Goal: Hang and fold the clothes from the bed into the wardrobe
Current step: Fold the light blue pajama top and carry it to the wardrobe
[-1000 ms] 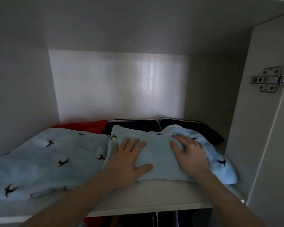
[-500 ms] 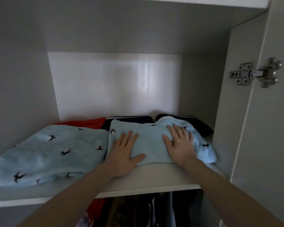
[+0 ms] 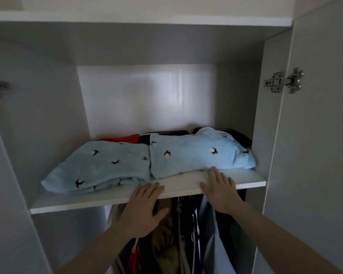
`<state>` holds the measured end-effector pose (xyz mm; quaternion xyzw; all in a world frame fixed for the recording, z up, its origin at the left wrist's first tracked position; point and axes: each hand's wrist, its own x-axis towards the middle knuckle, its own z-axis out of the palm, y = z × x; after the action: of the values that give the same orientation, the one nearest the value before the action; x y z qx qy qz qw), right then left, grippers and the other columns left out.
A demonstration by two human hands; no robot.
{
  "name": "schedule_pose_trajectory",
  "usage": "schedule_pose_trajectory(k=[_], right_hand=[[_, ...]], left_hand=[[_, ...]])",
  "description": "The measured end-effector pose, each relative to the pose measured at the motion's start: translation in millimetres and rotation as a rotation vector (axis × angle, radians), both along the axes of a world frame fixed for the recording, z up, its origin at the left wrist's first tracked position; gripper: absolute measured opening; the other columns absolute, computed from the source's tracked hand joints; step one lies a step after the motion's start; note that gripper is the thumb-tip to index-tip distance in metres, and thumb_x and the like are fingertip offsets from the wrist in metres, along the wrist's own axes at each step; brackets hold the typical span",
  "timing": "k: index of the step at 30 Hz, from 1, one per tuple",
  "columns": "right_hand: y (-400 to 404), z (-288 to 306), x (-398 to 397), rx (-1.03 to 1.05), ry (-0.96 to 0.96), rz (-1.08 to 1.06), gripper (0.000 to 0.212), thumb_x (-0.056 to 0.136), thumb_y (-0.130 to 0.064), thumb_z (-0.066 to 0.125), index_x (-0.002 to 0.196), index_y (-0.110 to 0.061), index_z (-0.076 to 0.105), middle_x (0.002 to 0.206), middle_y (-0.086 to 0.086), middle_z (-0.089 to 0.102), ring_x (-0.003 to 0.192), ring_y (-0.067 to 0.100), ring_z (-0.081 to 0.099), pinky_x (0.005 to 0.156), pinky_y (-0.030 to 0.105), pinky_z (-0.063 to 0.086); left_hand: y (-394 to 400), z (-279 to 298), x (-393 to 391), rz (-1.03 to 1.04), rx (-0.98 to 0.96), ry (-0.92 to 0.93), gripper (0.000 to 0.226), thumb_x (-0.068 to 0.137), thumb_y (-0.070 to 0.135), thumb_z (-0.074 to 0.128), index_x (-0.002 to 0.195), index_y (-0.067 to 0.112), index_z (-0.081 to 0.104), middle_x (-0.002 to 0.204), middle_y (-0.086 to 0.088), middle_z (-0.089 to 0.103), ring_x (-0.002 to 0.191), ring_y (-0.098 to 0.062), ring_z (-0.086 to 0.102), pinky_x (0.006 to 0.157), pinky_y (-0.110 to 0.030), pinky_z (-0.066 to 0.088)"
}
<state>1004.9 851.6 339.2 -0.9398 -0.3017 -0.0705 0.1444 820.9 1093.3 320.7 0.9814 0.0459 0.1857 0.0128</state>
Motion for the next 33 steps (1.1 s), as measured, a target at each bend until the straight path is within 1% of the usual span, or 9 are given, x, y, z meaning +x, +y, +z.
schedule_pose_trajectory(k=[5, 9, 13, 16, 18, 21, 27, 30, 33], right_hand=[[2, -9, -71, -0.001, 0.013, -0.039, 0.074, 0.106, -0.062, 0.022, 0.166, -0.021, 0.007, 0.174, 0.006, -0.003, 0.159, 0.031, -0.009, 0.128, 0.055, -0.004], [2, -14, -158, 0.168, 0.09, 0.08, 0.068, 0.107, -0.054, 0.038, 0.164, -0.023, 0.018, 0.173, 0.001, 0.004, 0.16, 0.025, 0.0, 0.127, 0.053, 0.004], [-6, -23, -249, 0.337, 0.162, 0.292, 0.065, 0.107, -0.04, 0.051, 0.163, -0.02, 0.024, 0.17, -0.002, 0.016, 0.158, 0.016, 0.011, 0.128, 0.035, 0.013], [-13, -26, -304, 0.413, 0.222, 0.388, 0.063, 0.106, -0.034, 0.055, 0.161, -0.025, 0.027, 0.163, -0.016, 0.019, 0.149, -0.006, 0.014, 0.124, 0.022, 0.013], [-16, -26, -336, 0.435, 0.27, 0.456, 0.062, 0.102, -0.042, 0.054, 0.158, -0.036, 0.027, 0.159, -0.027, 0.018, 0.144, -0.018, 0.013, 0.125, 0.021, 0.015], [-11, -23, -375, 0.428, 0.282, 0.53, 0.059, 0.1, -0.044, 0.056, 0.148, -0.051, 0.023, 0.163, -0.024, 0.02, 0.152, -0.007, 0.014, 0.126, 0.026, 0.017], [5, -6, -428, 0.43, 0.24, 0.608, 0.059, 0.1, -0.035, 0.065, 0.151, -0.042, 0.037, 0.161, -0.029, 0.02, 0.148, -0.012, 0.017, 0.123, 0.025, 0.021], [2, 4, -437, 0.438, 0.211, 0.637, 0.059, 0.099, -0.034, 0.066, 0.15, -0.044, 0.037, 0.162, -0.029, 0.02, 0.15, -0.008, 0.02, 0.121, 0.025, 0.022], [-13, 10, -439, 0.45, 0.174, 0.641, 0.058, 0.098, -0.033, 0.067, 0.145, -0.048, 0.037, 0.16, -0.028, 0.023, 0.148, -0.01, 0.022, 0.119, 0.021, 0.022]], left_hand=[[2, 2, -55, 0.039, -0.043, 0.04, 0.086, 0.098, 0.058, 0.048, 0.164, 0.028, 0.003, 0.171, 0.008, 0.0, 0.158, -0.017, 0.0, 0.125, -0.037, -0.014], [-12, -13, -129, -0.003, -0.183, -0.024, 0.086, 0.093, 0.057, 0.053, 0.164, 0.031, 0.012, 0.168, 0.011, 0.011, 0.156, -0.016, 0.006, 0.129, -0.041, 0.003], [-25, -27, -224, -0.025, -0.309, -0.198, 0.075, 0.091, 0.047, 0.064, 0.157, 0.036, 0.031, 0.158, 0.024, 0.018, 0.149, -0.005, 0.015, 0.125, -0.034, 0.017], [-36, -34, -297, 0.016, -0.44, -0.269, 0.064, 0.096, 0.041, 0.064, 0.154, 0.04, 0.036, 0.163, 0.028, 0.014, 0.15, 0.003, 0.007, 0.121, -0.03, 0.019], [-47, -34, -345, 0.054, -0.44, -0.323, 0.063, 0.096, 0.038, 0.066, 0.152, 0.042, 0.037, 0.164, 0.025, 0.017, 0.151, 0.002, 0.008, 0.118, -0.031, 0.021], [-61, -26, -403, 0.136, -0.384, -0.394, 0.057, 0.095, 0.042, 0.062, 0.148, 0.038, 0.044, 0.164, 0.02, 0.023, 0.154, -0.006, 0.014, 0.117, -0.034, 0.024], [-63, 12, -483, 0.322, -0.228, -0.752, 0.054, 0.086, 0.031, 0.066, 0.138, 0.024, 0.056, 0.156, 0.009, 0.038, 0.144, -0.009, 0.033, 0.119, -0.021, 0.025], [-48, 21, -499, 0.49, -0.229, -0.974, 0.071, 0.079, 0.028, 0.068, 0.146, 0.018, 0.047, 0.157, 0.007, 0.033, 0.145, -0.007, 0.027, 0.121, -0.022, 0.021], [-36, 22, -496, 0.609, -0.412, -0.918, 0.094, 0.08, 0.028, 0.07, 0.16, 0.013, 0.023, 0.164, -0.003, 0.025, 0.151, -0.008, 0.018, 0.123, -0.026, 0.014]])
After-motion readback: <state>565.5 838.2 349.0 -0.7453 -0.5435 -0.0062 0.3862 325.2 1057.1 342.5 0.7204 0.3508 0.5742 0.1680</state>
